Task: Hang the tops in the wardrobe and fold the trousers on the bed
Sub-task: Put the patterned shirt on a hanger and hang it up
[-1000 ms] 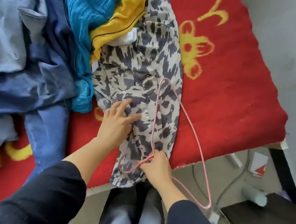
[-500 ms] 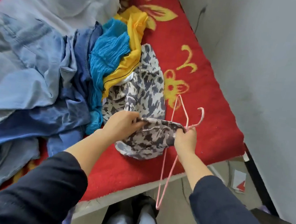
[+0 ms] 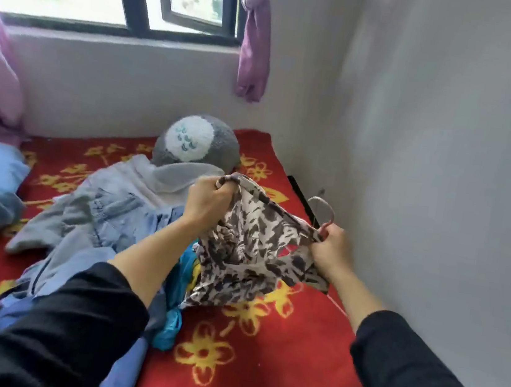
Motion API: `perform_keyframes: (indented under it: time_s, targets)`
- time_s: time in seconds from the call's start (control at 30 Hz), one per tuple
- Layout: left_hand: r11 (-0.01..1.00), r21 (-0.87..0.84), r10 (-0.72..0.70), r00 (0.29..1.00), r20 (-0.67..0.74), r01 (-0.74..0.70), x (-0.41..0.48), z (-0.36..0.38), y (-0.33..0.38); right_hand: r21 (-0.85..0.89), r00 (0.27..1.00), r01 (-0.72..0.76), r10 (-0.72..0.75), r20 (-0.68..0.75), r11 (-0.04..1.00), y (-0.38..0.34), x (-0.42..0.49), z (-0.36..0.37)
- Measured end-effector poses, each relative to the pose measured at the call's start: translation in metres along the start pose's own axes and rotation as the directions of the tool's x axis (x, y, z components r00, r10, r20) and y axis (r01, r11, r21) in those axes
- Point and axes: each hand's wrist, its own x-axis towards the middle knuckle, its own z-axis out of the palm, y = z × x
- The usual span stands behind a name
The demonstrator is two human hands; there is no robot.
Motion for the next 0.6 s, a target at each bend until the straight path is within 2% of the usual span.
perform_keyframes:
  time_s: [0.1, 0.23, 0.33, 0.43, 0.53, 0.6]
  targets:
    - [0.996, -0.074, 0.041, 0.996, -0.083, -0.047, 0.013, -0.027, 0.055, -0.029, 0.994, 0.065, -0.068, -0.089, 0.997, -0.033, 0.009, -0.037]
    - [0.991, 0.047, 0.131, 0.976, -0.173, -0.125, 0.028, -0.065, 0.11, 0.13, 0.958, 0.144, -0.105, -0.268, 0.981, -0.08, 0.026, -0.086]
    - [0.983, 0.186, 0.013, 0.991, -0.133, 0.012, 0.038, -0.081, 0.119, 0.217, 0.935, 0.181, -0.099, -0.341, 0.959, -0.101, 0.031, -0.106]
    - [0.956, 0.264, -0.109, 0.991, -0.076, 0.125, 0.04, -0.082, 0.096, 0.23, 0.96, 0.124, -0.058, -0.275, 0.965, -0.098, 0.028, -0.101]
    - [0.976, 0.065, -0.207, 0.978, -0.013, 0.208, 0.033, -0.074, 0.071, 0.242, 0.981, 0.042, 0.006, -0.196, 0.969, -0.08, 0.024, -0.085]
    - [0.94, -0.119, -0.311, 0.947, 0.084, 0.32, 0.026, -0.068, 0.06, 0.247, 0.993, -0.026, 0.053, -0.101, 0.969, -0.067, 0.021, -0.075]
